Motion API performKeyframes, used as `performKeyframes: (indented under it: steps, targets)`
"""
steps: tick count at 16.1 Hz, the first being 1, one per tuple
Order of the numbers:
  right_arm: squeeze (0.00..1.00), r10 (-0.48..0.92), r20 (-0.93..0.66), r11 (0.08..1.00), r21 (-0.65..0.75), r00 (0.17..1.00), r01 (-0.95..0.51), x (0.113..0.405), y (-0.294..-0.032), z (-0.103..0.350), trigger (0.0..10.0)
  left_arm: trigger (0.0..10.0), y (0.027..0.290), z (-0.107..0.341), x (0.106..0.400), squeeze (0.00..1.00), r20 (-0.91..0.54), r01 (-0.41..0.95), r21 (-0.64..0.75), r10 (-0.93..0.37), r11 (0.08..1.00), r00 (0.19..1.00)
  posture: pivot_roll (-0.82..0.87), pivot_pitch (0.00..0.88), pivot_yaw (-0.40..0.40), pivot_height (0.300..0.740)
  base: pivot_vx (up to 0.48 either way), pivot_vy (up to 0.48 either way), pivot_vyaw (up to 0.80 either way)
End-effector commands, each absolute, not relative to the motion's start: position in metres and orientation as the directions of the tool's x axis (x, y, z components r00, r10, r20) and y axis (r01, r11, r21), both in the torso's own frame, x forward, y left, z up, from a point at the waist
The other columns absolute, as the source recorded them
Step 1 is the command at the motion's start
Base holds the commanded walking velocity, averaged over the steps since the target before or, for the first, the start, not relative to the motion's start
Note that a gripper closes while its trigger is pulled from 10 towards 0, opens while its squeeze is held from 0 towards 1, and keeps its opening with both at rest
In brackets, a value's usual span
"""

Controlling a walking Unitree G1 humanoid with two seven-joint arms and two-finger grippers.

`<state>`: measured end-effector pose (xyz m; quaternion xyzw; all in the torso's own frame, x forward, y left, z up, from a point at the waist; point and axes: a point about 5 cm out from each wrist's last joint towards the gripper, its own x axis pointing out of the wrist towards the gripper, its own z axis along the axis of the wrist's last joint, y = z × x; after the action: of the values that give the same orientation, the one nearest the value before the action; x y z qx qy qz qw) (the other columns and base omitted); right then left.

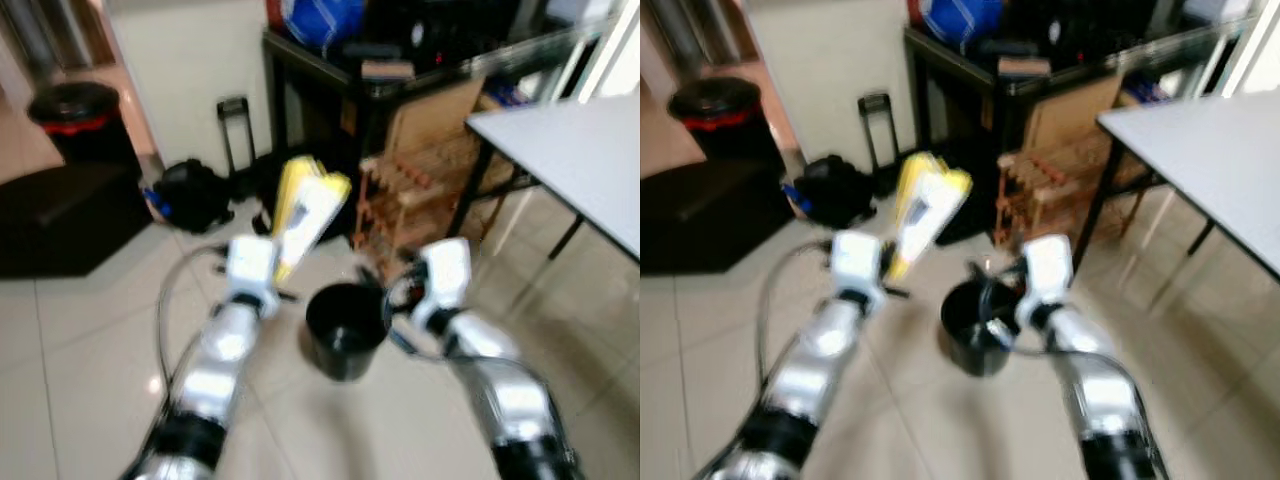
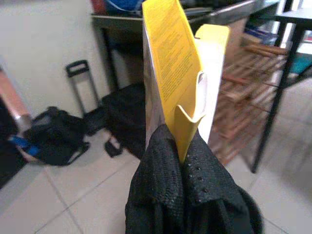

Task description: Picking trash to rubbish bin

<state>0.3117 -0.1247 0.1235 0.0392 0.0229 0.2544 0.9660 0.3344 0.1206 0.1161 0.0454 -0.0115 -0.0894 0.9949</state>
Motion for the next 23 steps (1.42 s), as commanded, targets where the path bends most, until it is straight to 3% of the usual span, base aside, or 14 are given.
performKeyframes:
  steps: [1, 11, 16, 23]
  targets:
    - [0.0, 0.472, -0.019, 0.88, 0.079, 0.881, -0.469, 0.3131, -0.1338, 0.126, 10.0, 10.0, 0.109, 0.119, 0.3341, 0.0, 0.025, 0.207, 0.084, -0.209, 0.975, 0.977, -0.06, 0.116, 0.048, 0.74, 0.386, 0.0, -0.78]
    - [0.0, 0.472, -0.025, 0.881, 0.064, 0.881, -0.47, 0.3133, -0.1319, 0.124, 10.0, 10.0, 0.1076, 0.1199, 0.3345, 0.0, 0.027, 0.216, 0.085, -0.219, 0.973, 0.975, -0.07, 0.102, 0.056, 0.74, 0.382, 0.0, 0.0]
    - [0.0, 0.48, -0.026, 0.877, 0.057, 0.877, -0.478, 0.3126, -0.129, 0.1238, 10.0, 10.0, 0.1082, 0.1199, 0.3341, 0.0, 0.026, 0.219, 0.088, -0.222, 0.972, 0.975, -0.06, 0.105, 0.056, 0.74, 0.381, 0.0, -0.7]
    - [0.0, 0.466, -0.028, 0.884, 0.062, 0.884, -0.464, 0.3124, -0.132, 0.123, 10.0, 10.0, 0.1079, 0.1188, 0.3337, 0.0, 0.021, 0.217, 0.085, -0.22, 0.972, 0.975, -0.06, 0.115, 0.051, 0.74, 0.384, 0.0, 0.0]
